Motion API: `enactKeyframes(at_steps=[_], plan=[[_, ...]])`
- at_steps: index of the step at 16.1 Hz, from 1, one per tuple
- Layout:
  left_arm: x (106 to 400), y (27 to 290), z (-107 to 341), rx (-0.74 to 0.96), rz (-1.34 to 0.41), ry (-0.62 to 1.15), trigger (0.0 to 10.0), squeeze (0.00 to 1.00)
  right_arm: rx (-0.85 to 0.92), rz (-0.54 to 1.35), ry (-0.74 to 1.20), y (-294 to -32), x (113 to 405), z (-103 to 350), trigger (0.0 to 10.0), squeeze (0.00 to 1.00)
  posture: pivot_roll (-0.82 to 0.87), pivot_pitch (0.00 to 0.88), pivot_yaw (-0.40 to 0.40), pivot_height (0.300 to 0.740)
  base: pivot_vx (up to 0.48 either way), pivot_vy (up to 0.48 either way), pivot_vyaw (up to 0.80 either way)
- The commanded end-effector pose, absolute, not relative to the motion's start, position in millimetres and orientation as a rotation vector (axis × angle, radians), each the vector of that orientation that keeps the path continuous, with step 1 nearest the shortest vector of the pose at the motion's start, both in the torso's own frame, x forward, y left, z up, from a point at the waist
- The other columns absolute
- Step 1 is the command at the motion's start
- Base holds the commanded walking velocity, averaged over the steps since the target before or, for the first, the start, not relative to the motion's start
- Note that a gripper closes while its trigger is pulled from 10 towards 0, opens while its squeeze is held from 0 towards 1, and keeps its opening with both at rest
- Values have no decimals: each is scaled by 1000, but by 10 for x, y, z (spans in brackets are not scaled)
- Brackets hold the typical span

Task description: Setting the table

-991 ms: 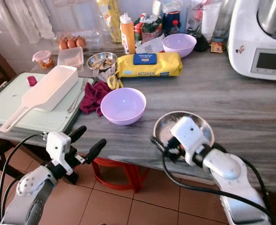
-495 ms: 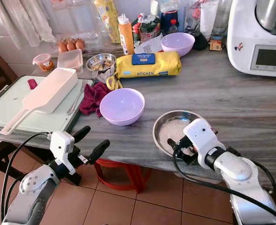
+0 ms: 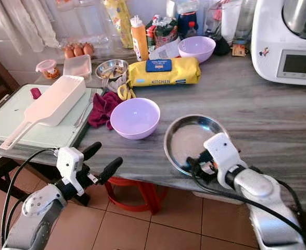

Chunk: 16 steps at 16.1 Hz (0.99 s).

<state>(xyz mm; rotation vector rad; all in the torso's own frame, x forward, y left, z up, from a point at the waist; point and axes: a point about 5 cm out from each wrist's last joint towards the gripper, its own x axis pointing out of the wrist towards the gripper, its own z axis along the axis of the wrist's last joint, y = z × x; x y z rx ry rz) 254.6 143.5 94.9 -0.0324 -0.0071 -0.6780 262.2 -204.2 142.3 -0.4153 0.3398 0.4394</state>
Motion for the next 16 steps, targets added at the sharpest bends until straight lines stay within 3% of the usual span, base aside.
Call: enactKeyframes(at_steps=[1,11,15,16], plan=[[2547,1523,954,-15,-659,-3,10000,0,-386,447,410,-2025,2598,1272,10000,1000,-114,107,133,740,0,0,0],[2542,1545,935,-13,-634,-2,10000,0,-292,512,353,-1831,2783,1387,10000,1000,-104,103,125,740,0,0,0],[2554,1528,925,-15,-636,-1,10000,0,-284,519,332,-1819,2790,1473,10000,800,-113,100,123,740,0,0,0],[2560,1525,924,-16,-634,-2,10000,0,-273,513,329,-1825,2797,1477,10000,796,-113,100,123,740,0,0,0]])
